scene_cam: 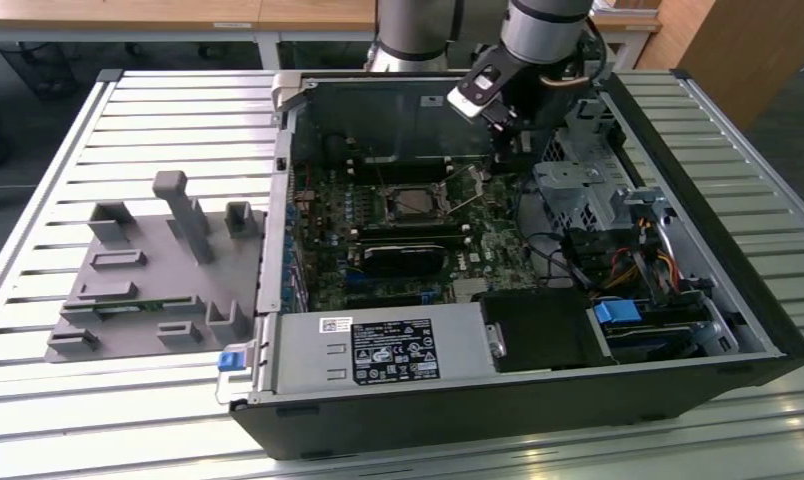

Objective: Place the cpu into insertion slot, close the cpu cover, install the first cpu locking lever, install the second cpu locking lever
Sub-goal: 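Close the cpu cover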

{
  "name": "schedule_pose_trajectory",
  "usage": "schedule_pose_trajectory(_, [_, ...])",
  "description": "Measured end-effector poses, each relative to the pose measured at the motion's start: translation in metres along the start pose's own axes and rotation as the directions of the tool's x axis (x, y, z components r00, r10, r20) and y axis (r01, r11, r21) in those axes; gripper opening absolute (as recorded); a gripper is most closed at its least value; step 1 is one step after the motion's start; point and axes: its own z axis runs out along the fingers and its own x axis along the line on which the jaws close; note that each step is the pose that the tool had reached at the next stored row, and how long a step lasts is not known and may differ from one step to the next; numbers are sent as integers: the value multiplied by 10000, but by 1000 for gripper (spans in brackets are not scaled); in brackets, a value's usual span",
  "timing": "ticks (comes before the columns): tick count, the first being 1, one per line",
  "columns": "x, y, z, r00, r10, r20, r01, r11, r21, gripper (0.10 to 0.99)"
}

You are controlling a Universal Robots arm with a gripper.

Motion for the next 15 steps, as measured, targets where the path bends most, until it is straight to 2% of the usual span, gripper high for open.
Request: schedule_pose_trajectory(15, [-6,0,106,10000,0,0,0,10000,0,106])
